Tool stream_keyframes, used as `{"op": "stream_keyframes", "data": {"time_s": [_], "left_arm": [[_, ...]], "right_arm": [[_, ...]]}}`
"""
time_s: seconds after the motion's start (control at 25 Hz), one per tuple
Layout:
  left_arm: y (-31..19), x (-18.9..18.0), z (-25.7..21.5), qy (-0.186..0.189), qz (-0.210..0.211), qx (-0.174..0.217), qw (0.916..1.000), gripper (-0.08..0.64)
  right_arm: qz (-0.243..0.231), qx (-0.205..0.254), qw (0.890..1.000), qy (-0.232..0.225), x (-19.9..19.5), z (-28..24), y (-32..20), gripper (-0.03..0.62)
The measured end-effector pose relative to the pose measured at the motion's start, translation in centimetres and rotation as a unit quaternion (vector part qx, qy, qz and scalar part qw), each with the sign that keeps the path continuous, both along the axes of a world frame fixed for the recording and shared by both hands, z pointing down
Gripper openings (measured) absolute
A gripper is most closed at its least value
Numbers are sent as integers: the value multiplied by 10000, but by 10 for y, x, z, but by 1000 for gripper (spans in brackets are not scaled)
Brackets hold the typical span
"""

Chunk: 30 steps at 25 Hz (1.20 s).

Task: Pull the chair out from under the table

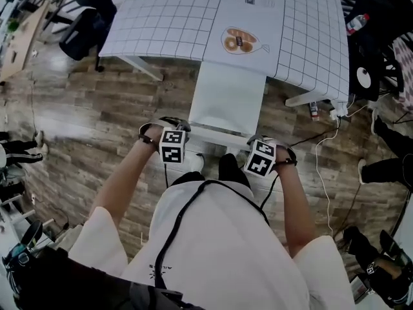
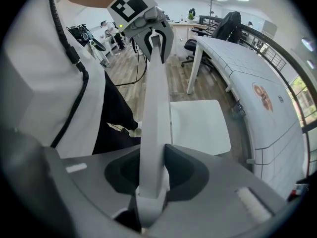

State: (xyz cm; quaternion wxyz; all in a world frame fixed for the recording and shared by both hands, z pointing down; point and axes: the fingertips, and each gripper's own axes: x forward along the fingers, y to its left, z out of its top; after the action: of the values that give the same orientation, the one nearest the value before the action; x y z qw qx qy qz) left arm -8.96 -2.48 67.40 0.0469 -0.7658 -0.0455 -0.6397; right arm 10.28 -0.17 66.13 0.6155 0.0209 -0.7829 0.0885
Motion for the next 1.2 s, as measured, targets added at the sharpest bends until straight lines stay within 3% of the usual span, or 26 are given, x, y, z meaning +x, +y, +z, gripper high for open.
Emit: {"op": "stream_keyframes", "data": {"time_s": [0.32,0.68,0.96,1.2], "left_arm": [[3,-7,-3,348,-12,140,9993,84],[6,-13,-1,493,105,315,9982,86],[7,-12,-1,468,103,343,9983,86],[9,-9,-1,362,38,343,9988,86]], "right_arm": [[223,241,9988,354,-8,3,3,91],[481,453,9939,884,-12,9,2,101],[654,535,9914,1003,-11,10,2,117],[407,594,9933,906,-8,8,5,101]]}}
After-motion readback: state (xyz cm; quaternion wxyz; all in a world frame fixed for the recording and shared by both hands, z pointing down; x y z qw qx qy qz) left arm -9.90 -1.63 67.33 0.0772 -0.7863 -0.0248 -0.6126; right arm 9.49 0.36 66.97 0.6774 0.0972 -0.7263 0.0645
